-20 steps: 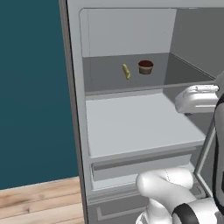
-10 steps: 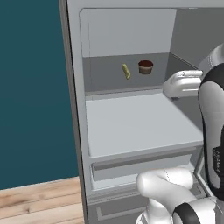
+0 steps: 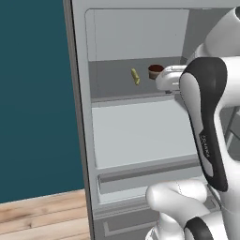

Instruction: Pick the egg and butter from the fridge and place them by the bowl for mixing.

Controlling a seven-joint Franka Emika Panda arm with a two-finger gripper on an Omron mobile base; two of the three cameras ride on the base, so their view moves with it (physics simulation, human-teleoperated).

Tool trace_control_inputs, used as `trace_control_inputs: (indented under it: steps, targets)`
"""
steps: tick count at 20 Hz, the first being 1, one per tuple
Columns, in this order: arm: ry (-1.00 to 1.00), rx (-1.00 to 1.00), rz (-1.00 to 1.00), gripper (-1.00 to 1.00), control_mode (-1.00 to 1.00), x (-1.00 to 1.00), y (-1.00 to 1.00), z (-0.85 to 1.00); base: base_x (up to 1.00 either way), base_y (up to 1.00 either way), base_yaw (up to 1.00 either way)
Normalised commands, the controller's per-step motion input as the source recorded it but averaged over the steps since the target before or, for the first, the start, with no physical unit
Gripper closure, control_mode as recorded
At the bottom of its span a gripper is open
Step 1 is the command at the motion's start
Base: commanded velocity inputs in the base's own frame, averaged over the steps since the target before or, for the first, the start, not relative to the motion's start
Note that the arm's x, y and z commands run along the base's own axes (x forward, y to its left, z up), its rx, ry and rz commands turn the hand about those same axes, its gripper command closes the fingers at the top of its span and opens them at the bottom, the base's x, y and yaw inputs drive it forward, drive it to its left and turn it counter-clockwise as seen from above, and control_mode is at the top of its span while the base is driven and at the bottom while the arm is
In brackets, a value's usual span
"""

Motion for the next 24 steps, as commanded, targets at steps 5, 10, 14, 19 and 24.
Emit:
trace_control_inputs:
  steps: [5,10,14,19,24]
  targets:
    - [0.0,0.0,0.0,-1.0,-1.0,0.51,0.15,-0.02,0.0,0.0,0.0]
    - [0.0,0.0,0.0,-1.0,-1.0,0.48,0.03,-0.03,0.0,0.0,0.0]
    - [0.01,0.0,0.0,-1.0,-1.0,0.58,0.0,-0.03,0.0,0.0,0.0]
    - [0.02,0.0,0.0,-1.0,-1.0,0.63,0.0,-0.1,0.0,0.0,0.0]
    - [0.02,0.0,0.0,-1.0,-1.0,0.6,0.0,-0.29,0.0,0.0,0.0]
